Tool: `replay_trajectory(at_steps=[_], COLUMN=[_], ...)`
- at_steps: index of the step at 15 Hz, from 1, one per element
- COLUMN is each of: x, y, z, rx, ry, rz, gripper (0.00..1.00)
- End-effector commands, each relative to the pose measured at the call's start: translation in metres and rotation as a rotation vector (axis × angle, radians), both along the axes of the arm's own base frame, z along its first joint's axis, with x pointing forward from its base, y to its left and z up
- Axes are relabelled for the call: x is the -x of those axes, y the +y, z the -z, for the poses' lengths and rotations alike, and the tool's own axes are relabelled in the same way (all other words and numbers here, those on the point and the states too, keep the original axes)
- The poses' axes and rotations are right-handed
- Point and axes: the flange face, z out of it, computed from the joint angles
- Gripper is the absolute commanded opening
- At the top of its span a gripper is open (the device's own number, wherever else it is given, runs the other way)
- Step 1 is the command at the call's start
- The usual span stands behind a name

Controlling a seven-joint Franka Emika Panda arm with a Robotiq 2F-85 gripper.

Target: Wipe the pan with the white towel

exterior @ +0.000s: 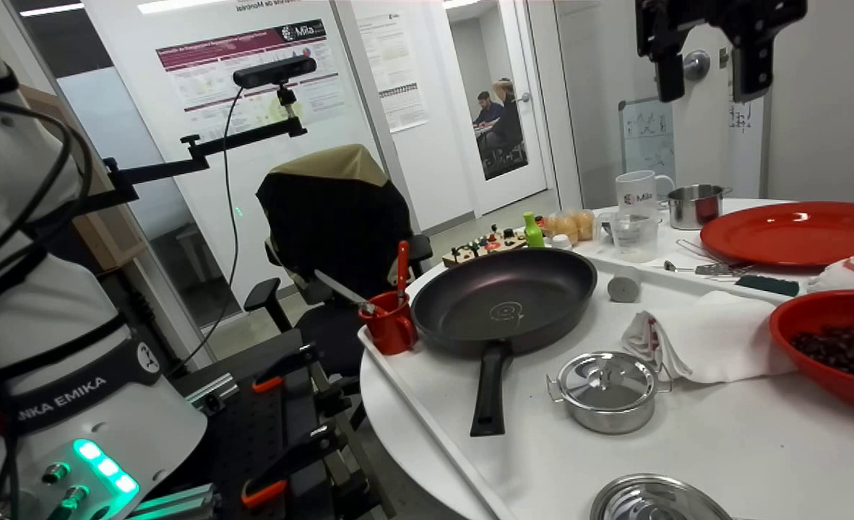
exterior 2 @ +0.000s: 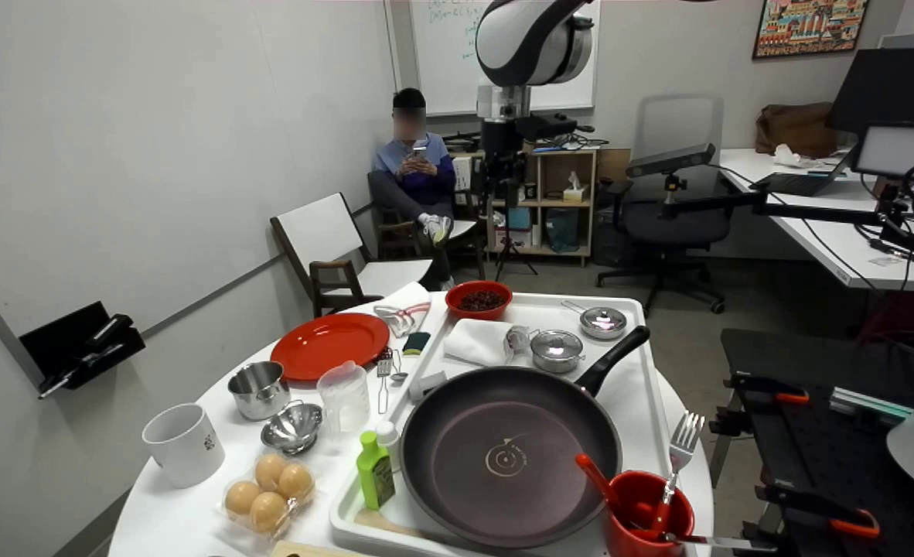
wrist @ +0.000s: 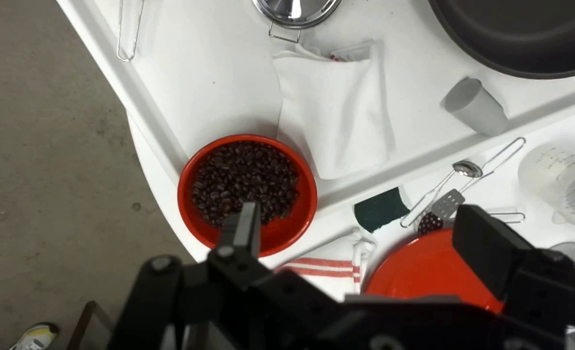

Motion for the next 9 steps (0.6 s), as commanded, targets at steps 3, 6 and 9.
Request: replay_trajectory(at_steps=[3,6,9], x=[-0.0096,-0.004,-0.0059], y=[0.0027,0.0033,0.0037], z=[0.0212,0.0219,0.0189], rx=[0.045,0.023,0.026], ry=[0.045,0.048,0.042], rz=[0.041,0.04,0.048], gripper=[1.0,1.0,1.0])
